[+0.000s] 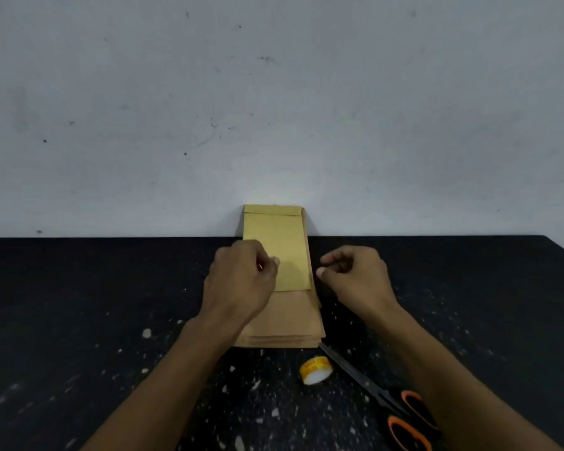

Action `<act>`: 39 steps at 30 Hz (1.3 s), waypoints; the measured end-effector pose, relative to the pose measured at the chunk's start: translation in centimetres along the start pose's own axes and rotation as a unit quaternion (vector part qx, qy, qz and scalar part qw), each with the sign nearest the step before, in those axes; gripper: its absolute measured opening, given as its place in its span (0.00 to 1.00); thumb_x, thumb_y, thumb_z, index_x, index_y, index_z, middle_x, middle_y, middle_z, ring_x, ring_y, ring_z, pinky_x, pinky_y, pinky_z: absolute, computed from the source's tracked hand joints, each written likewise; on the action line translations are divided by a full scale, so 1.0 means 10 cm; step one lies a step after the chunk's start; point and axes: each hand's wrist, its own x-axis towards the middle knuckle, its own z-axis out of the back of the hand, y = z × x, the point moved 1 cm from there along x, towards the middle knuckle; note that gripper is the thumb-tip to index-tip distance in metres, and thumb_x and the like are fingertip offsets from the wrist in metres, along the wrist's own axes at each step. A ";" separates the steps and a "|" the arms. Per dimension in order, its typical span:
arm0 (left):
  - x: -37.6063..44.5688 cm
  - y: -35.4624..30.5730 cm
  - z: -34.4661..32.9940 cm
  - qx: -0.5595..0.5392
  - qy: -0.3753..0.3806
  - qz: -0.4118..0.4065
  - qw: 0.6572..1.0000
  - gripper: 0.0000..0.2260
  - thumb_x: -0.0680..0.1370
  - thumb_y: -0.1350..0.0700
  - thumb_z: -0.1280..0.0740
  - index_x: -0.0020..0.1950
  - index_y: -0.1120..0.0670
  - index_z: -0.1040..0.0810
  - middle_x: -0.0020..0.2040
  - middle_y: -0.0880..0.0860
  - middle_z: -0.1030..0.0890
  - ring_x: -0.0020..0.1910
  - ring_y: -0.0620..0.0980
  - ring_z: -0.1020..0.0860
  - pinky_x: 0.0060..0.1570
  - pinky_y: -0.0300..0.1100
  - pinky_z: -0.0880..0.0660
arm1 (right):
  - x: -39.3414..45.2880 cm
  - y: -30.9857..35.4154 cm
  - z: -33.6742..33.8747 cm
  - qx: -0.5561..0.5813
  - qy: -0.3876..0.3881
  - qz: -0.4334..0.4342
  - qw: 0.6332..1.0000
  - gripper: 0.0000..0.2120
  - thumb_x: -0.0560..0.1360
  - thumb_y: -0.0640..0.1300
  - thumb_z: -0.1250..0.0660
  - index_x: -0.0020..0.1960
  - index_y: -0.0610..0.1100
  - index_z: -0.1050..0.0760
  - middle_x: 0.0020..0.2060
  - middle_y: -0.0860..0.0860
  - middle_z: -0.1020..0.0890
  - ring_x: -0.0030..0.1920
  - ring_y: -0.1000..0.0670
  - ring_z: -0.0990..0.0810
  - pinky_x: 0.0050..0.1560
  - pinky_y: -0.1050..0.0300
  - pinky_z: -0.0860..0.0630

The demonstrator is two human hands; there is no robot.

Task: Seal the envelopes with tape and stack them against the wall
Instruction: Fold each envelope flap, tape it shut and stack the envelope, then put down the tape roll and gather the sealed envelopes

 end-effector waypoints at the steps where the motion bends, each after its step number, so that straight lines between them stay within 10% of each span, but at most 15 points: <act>1: -0.13 -0.06 0.04 0.004 0.075 0.001 0.997 0.08 0.78 0.49 0.31 0.44 0.52 0.18 0.42 0.49 0.19 0.40 0.45 0.21 0.40 0.41 0.22 | -0.11 -0.02 0.06 0.001 0.002 0.001 1.000 0.04 0.73 0.42 0.25 0.46 0.48 0.18 0.38 0.52 0.17 0.40 0.55 0.18 0.36 0.66 0.26; 6: -0.68 -0.26 0.00 0.048 0.308 0.002 0.950 0.13 0.81 0.45 0.35 0.47 0.53 0.19 0.38 0.49 0.22 0.36 0.46 0.24 0.37 0.40 0.27 | -0.64 -0.09 0.28 0.013 0.007 0.005 1.000 0.05 0.73 0.42 0.25 0.45 0.49 0.18 0.37 0.53 0.17 0.40 0.56 0.18 0.38 0.67 0.25; 16: -0.84 -0.46 -0.32 0.099 0.286 0.108 0.947 0.18 0.75 0.40 0.30 0.51 0.55 0.25 0.46 0.54 0.22 0.43 0.55 0.20 0.44 0.49 0.18 | -1.25 -0.22 0.49 0.046 -0.019 -0.006 0.999 0.05 0.72 0.40 0.24 0.44 0.50 0.18 0.36 0.52 0.16 0.39 0.56 0.18 0.38 0.63 0.22; 23: -0.78 -0.61 -0.25 -0.061 0.277 0.218 0.934 0.17 0.76 0.47 0.27 0.41 0.61 0.24 0.37 0.55 0.19 0.30 0.53 0.19 0.24 0.40 0.22 | -1.37 -0.25 0.43 0.072 -0.011 -0.029 0.997 0.05 0.72 0.40 0.23 0.42 0.49 0.17 0.35 0.52 0.16 0.37 0.57 0.17 0.38 0.64 0.22; 39: -1.10 -0.42 -0.01 -0.456 0.272 0.204 0.822 0.11 0.79 0.67 0.36 0.59 0.57 0.22 0.52 0.61 0.17 0.46 0.56 0.18 0.39 0.47 0.20 | -1.54 -0.20 0.49 0.142 -0.014 -0.007 0.990 0.05 0.72 0.40 0.23 0.40 0.48 0.16 0.35 0.51 0.15 0.36 0.53 0.17 0.37 0.59 0.24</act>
